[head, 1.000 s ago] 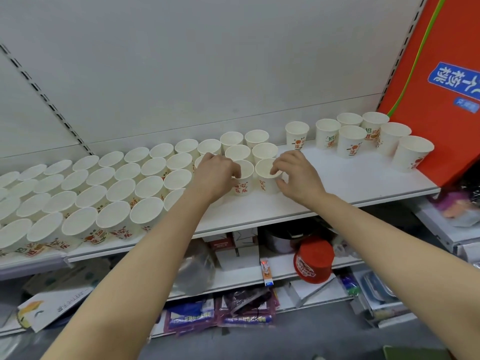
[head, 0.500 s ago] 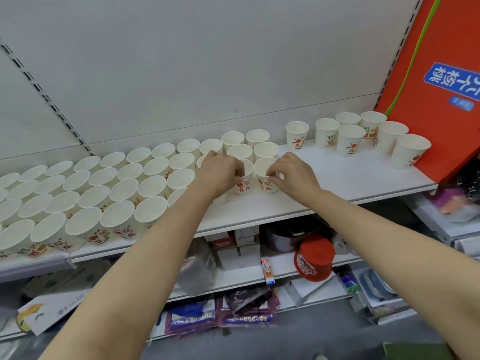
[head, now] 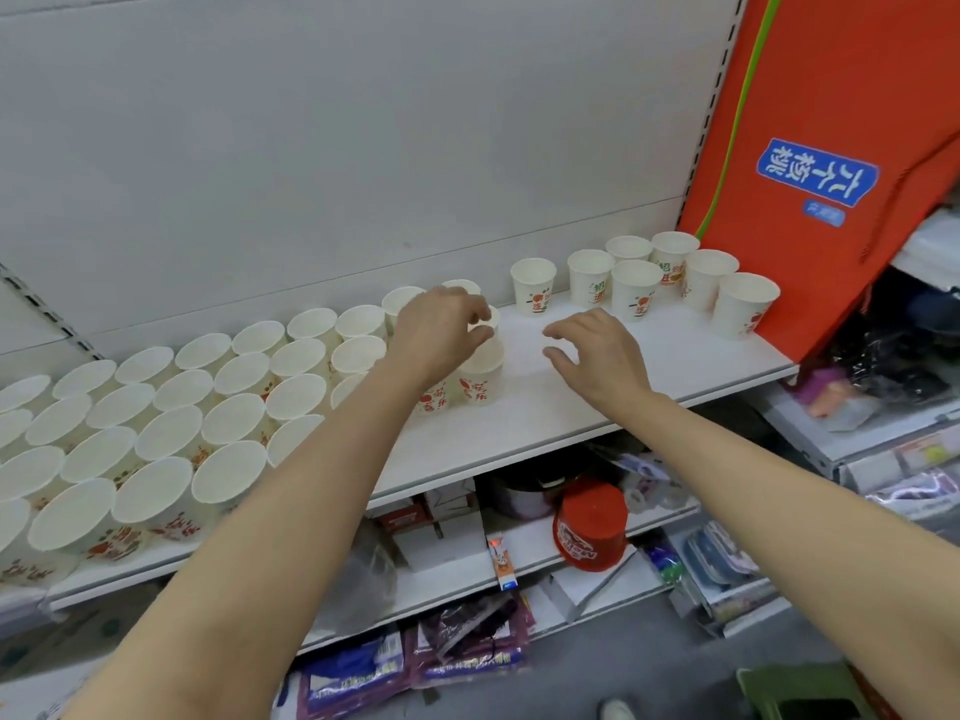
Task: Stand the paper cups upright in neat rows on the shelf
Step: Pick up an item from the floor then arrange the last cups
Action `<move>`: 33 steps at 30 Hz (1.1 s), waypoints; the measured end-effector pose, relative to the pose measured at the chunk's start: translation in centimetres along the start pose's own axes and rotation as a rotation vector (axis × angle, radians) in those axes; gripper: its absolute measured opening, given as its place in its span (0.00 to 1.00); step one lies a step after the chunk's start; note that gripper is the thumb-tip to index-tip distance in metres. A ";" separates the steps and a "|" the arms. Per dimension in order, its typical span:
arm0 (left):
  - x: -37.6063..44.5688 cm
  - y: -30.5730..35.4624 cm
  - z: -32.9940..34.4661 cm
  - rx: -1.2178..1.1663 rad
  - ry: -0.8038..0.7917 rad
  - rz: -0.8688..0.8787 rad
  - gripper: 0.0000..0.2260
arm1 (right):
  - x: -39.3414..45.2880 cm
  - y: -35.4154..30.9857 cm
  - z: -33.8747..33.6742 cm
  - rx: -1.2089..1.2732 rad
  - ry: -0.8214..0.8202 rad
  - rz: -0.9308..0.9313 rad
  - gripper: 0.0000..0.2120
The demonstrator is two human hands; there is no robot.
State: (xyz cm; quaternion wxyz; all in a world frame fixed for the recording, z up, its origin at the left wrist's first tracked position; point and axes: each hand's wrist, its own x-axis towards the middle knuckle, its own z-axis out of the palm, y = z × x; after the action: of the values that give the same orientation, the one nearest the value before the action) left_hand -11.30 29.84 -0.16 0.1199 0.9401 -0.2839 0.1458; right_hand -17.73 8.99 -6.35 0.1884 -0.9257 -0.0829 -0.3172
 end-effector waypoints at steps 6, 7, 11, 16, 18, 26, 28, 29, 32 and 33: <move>7.8 2.7 3.8 0.091 -0.109 -0.058 0.09 | 1.7 6.8 -2.0 -0.108 -0.002 0.112 0.05; 9.0 3.0 4.5 0.101 -0.121 -0.073 0.09 | 2.1 8.0 -2.2 -0.125 -0.001 0.129 0.05; 12.7 3.9 7.3 0.161 -0.147 -0.105 0.12 | 3.6 12.3 -2.6 -0.174 -0.006 0.197 0.08; 14.9 5.0 9.0 0.225 -0.214 -0.154 0.11 | 4.4 14.9 -2.0 -0.164 -0.069 0.171 0.11; 15.0 5.3 9.2 0.253 -0.212 -0.170 0.09 | 4.6 15.5 -1.6 -0.161 -0.071 0.161 0.11; 13.7 4.5 6.7 0.079 -0.041 -0.179 0.08 | 6.9 16.0 -0.1 -0.196 -0.115 0.123 0.05; 12.9 4.7 4.7 -0.016 0.008 -0.203 0.07 | 7.1 15.4 -0.5 -0.183 -0.140 0.126 0.02; 12.3 4.9 3.6 -0.069 0.026 -0.220 0.06 | 7.0 15.0 -0.7 -0.168 -0.140 0.116 0.01; 9.3 4.9 0.3 -0.247 0.070 -0.239 0.03 | 6.0 12.5 -1.3 -0.082 -0.124 0.058 0.02; 8.0 4.8 -0.9 -0.295 0.076 -0.234 0.03 | 5.3 11.4 -1.5 -0.020 -0.114 0.044 0.03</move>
State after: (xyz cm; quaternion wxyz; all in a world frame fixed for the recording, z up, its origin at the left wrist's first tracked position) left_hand -7.84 22.18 4.10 0.2833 0.9327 -0.1863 0.1232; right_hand -11.25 -1.81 -5.34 0.1809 -0.9458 -0.0698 -0.2604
